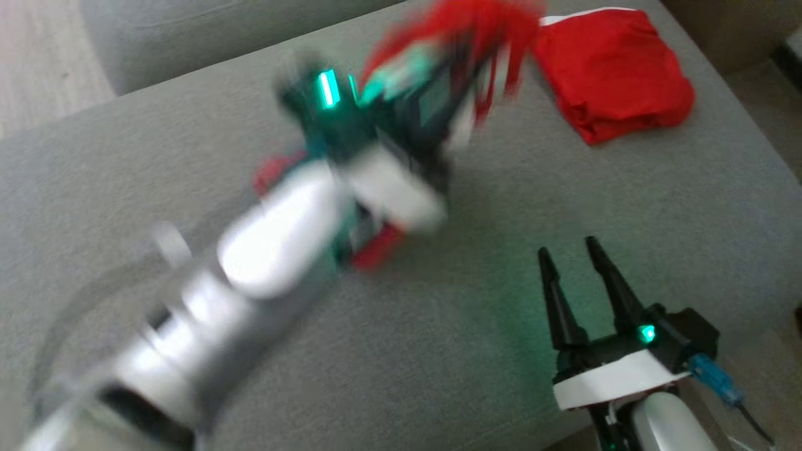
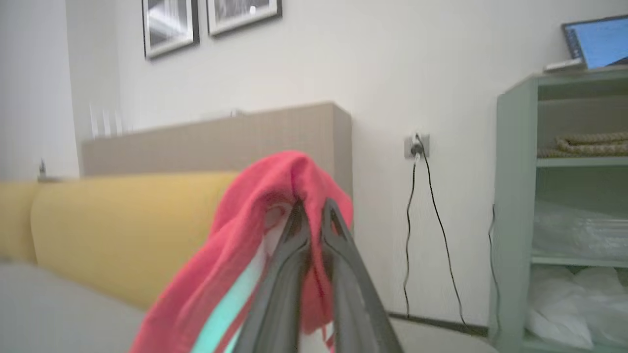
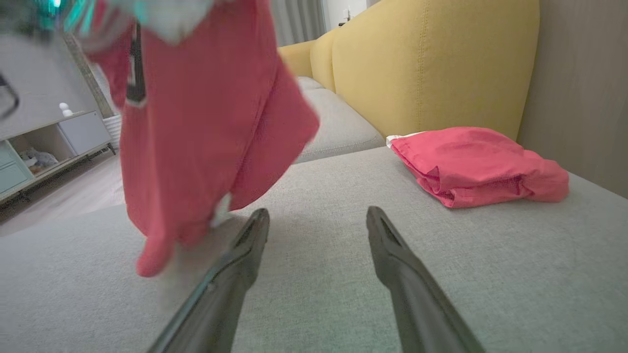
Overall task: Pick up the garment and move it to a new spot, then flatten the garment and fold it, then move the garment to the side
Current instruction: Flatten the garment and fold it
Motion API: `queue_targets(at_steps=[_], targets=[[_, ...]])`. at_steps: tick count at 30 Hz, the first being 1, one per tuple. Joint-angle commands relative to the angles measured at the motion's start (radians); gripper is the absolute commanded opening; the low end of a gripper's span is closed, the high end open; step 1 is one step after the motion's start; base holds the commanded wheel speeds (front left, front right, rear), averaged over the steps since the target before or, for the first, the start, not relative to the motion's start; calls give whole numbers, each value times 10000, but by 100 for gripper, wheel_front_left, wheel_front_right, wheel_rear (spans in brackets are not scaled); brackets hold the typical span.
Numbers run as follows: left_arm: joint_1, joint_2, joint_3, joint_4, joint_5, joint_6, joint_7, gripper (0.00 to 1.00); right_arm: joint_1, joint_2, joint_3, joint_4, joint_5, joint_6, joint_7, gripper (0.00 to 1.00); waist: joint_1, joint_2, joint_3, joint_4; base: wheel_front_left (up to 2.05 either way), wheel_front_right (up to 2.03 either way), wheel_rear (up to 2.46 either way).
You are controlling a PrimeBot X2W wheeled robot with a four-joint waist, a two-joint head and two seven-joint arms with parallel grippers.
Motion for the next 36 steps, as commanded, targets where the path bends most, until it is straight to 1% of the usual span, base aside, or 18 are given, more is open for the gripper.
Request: queue_targets(at_steps=[1, 5, 7, 9, 12, 13, 15, 19, 20, 22, 23, 24, 27, 28, 30, 32, 34, 36], targets=[[-1385, 394, 374, -445, -270, -56, 27, 0, -314, -49, 369, -292, 90, -9, -38, 100, -1, 0, -85, -252, 0, 0, 0], [-3465, 1043, 1034, -313, -1075, -56, 135, 0, -277, -49, 449, -332, 224, -9, -38, 100, -1, 0, -245, -426, 0, 0, 0], [-3904, 1316, 1442, -53, -1611, -56, 341, 0, -184, -49, 377, -344, 241, -9, -38, 100, -1, 0, -367, -352, 0, 0, 0], [-3849, 1638, 1688, 139, -2127, -56, 622, 0, -81, -49, 337, -355, 247, -9, -38, 100, -1, 0, -460, -204, 0, 0, 0], [-2716, 2161, 1909, 301, -2983, -56, 1061, 0, 46, -49, 290, -322, 222, -9, -38, 100, -1, 0, -542, 107, 0, 0, 0], [-1414, 2500, 1981, 305, -3580, -20, 1342, 0, 115, -49, 249, -310, 183, -9, -38, 100, -1, 0, -543, 337, 0, 0, 0], [69, 2775, 2100, 251, -4192, 124, 1443, 0, 165, -49, 164, -303, 126, -9, -38, 100, -1, 0, -471, 597, 0, 0, 0], [2696, 2997, 2260, 268, -5189, 269, 1274, 0, 179, -49, 9, -277, -52, -9, -38, 100, -1, 0, -183, 1130, 0, 0, 0], [3150, 2978, 2318, 265, -5344, 282, 1100, 0, 171, -49, -19, -262, -90, -9, -38, 100, -1, 0, -111, 1254, 0, 0, 0], [3493, 2951, 2370, 278, -5410, 320, 876, 0, 171, -49, -62, -251, -125, -9, -38, 100, -1, 0, -44, 1400, 0, 0, 0], [3744, 2938, 2388, 285, -5379, 354, 654, 25, 169, -49, -80, -229, -156, -9, -38, 100, -1, 0, -2, 1517, 0, 0, 0], [3928, 2911, 2400, 291, -5276, 423, 444, 99, 171, -49, -102, -207, -190, -9, -38, 100, -1, 0, 32, 1648, 0, 0, 0], [4236, 2708, 2429, 207, -4800, 617, 39, 100, 173, -49, -139, -147, -264, -9, -38, 100, -1, 0, 102, 2000, 0, 0, 0], [4260, 2683, 2452, 131, -4461, 739, -45, 100, 155, -49, -126, -136, -284, -9, -38, 100, -1, 0, 123, 2085, 0, 0, 0], [4287, 2622, 2580, -108, -3566, 1116, -127, 100, 91, -49, -82, -120, -311, -9, -38, 100, -1, 0, 173, 2205, 0, 0, 0], [4393, 2445, 2917, -739, -2413, 1490, -138, 100, 19, -49, -72, -114, -329, -9, -38, 100, -1, 0, 222, 2286, 0, 0, 0], [4685, 2210, 2954, -1374, -1340, 1592, -142, 100, -29, -49, -74, -116, -342, -9, -38, 100, -1, 0, 259, 2337, 0, 0, 0], [4968, 2059, 2623, -1618, -501, 1534, -143, 100, -65, -49, -72, -128, -357, -9, -38, 100, -1, 0, 318, 2373, 0, 0, 0]])
